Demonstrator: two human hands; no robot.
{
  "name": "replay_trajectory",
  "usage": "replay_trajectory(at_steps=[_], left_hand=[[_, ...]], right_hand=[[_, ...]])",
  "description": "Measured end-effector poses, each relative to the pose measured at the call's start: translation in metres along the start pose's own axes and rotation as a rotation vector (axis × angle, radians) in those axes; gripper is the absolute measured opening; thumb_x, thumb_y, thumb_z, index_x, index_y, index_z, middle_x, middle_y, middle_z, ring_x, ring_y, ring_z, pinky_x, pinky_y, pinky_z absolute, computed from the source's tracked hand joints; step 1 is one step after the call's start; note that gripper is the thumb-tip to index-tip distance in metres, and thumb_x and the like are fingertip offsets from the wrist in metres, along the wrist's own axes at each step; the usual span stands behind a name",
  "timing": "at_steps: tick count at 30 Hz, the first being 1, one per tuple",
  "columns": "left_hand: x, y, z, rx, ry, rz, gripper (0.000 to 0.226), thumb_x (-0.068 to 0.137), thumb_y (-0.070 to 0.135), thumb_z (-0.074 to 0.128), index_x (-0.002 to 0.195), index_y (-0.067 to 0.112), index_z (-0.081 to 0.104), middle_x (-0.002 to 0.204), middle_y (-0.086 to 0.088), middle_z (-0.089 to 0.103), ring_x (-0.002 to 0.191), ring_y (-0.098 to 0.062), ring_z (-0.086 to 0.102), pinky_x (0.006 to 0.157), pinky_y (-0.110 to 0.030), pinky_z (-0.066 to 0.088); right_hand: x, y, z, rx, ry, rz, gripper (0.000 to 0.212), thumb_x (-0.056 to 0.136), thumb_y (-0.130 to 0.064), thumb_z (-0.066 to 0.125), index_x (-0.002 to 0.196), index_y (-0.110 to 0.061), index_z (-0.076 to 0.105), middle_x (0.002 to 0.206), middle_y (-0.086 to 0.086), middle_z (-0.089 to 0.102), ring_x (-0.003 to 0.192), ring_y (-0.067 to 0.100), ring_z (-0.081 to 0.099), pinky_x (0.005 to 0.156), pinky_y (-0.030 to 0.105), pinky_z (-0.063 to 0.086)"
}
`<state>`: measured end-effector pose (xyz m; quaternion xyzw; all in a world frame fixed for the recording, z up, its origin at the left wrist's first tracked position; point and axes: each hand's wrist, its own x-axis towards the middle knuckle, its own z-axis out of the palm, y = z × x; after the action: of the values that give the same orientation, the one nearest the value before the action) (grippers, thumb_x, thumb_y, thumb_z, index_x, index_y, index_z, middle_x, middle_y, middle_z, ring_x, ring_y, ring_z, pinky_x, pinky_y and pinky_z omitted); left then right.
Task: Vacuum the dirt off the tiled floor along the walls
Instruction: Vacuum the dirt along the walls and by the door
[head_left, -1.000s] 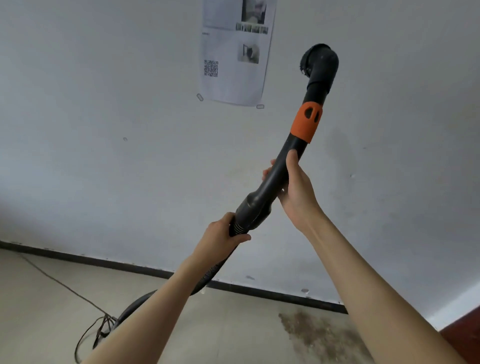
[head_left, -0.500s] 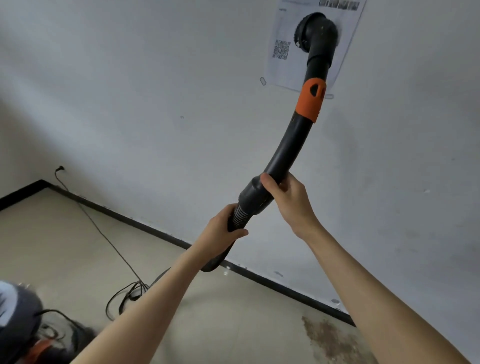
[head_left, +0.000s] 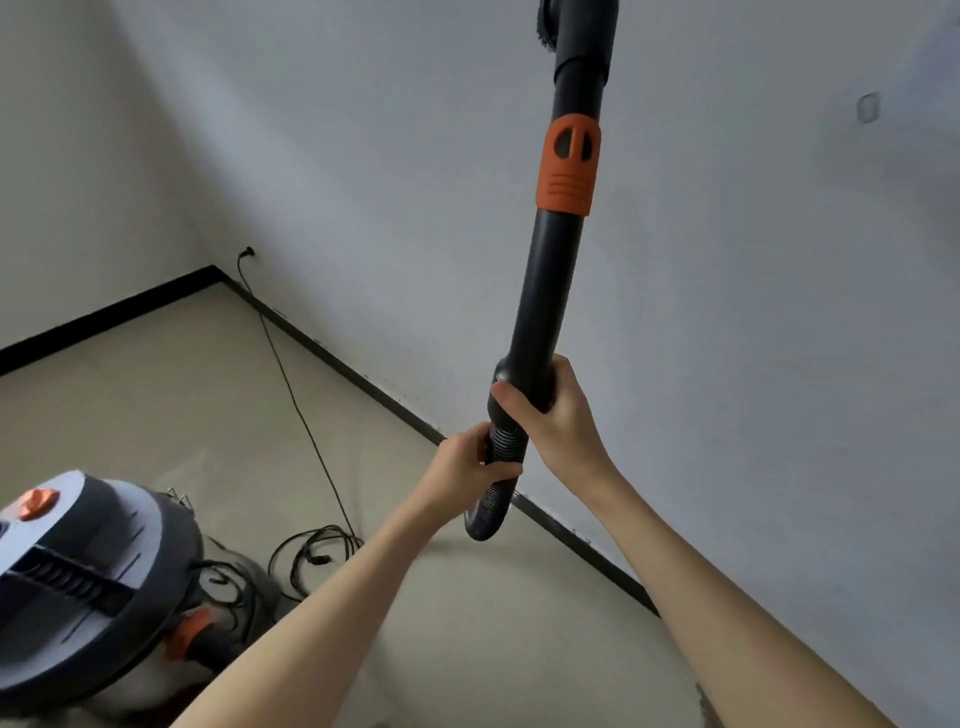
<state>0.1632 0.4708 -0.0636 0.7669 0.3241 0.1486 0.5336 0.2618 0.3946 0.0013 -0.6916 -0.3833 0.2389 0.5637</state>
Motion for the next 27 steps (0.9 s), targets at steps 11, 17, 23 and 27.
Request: replay_trajectory(at_steps=[11, 17, 23, 27], left_hand=[[0.047, -0.175, -0.045, 0.123, -0.093, -0.369, 0.041, 0.090, 0.016, 0.063, 0.129, 0.010, 0.056, 0.124, -0.001, 0.062, 0.114, -0.013, 0.057, 0.096, -0.017, 0.038], [0.043, -0.336, -0.028, 0.145, 0.088, -0.611, 0.034, 0.091, 0.012, 0.059, 0.125, 0.006, 0.059, 0.121, -0.004, 0.064, 0.110, -0.017, 0.060, 0.098, -0.026, 0.043], [0.043, -0.514, 0.022, 0.220, 0.187, -0.710, 0.032, 0.093, 0.014, 0.055, 0.125, 0.012, 0.059, 0.119, -0.004, 0.065, 0.109, -0.018, 0.060, 0.087, -0.021, 0.039], [0.051, -0.629, 0.054, 0.385, 0.123, -0.730, 0.025, 0.092, 0.012, 0.049, 0.113, 0.015, 0.063, 0.112, -0.005, 0.065, 0.111, -0.025, 0.057, 0.085, -0.027, 0.043]], right_hand=[[0.103, 0.133, 0.072, -0.337, -0.209, 0.009, 0.027, 0.087, -0.035, 0.069, 0.105, -0.030, 0.050, 0.092, -0.004, 0.059, 0.085, 0.015, 0.058, 0.076, 0.030, 0.049], [0.117, 0.284, 0.123, -0.494, -0.313, 0.009, 0.030, 0.084, -0.040, 0.071, 0.107, -0.023, 0.060, 0.091, -0.005, 0.062, 0.083, 0.015, 0.056, 0.071, 0.024, 0.038], [0.104, 0.462, 0.185, -0.679, -0.361, 0.107, 0.032, 0.083, -0.051, 0.065, 0.095, -0.021, 0.058, 0.070, -0.011, 0.055, 0.076, 0.022, 0.054, 0.063, 0.032, 0.036], [0.088, 0.576, 0.233, -0.615, -0.367, 0.207, 0.031, 0.084, -0.047, 0.063, 0.091, -0.017, 0.061, 0.075, -0.004, 0.063, 0.082, 0.025, 0.060, 0.068, 0.036, 0.043]])
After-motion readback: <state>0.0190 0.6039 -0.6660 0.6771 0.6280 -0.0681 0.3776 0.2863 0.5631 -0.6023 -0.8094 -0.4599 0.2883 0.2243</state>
